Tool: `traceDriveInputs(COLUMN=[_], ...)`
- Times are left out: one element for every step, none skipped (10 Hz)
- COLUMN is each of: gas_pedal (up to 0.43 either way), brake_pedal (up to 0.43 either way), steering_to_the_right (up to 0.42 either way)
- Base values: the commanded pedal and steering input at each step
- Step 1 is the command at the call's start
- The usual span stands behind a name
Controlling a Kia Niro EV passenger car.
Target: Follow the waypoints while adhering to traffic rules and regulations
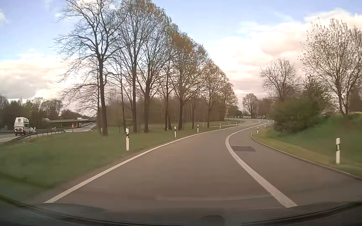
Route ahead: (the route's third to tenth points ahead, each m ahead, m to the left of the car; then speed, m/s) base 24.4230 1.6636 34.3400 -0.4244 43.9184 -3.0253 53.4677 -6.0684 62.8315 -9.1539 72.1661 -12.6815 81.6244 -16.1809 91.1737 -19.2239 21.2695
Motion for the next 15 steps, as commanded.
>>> traceDriveInputs(gas_pedal=[0.0, 0.0, 0.0, 0.0, 0.0, 0.0, 0.0, 0.0, 0.0, 0.0, 0.0, 0.0, 0.0, 0.0, 0.0], brake_pedal=[0.006, 0.006, 0.006, 0.006, 0.006, 0.0, 0.0, 0.006, 0.006, 0.006, 0.006, 0.006, 0.0, 0.006, 0.0], steering_to_the_right=[0.04, 0.04, 0.041, 0.041, 0.041, 0.042, 0.045, 0.046, 0.045, 0.044, 0.044, 0.044, 0.044, 0.044, 0.044])
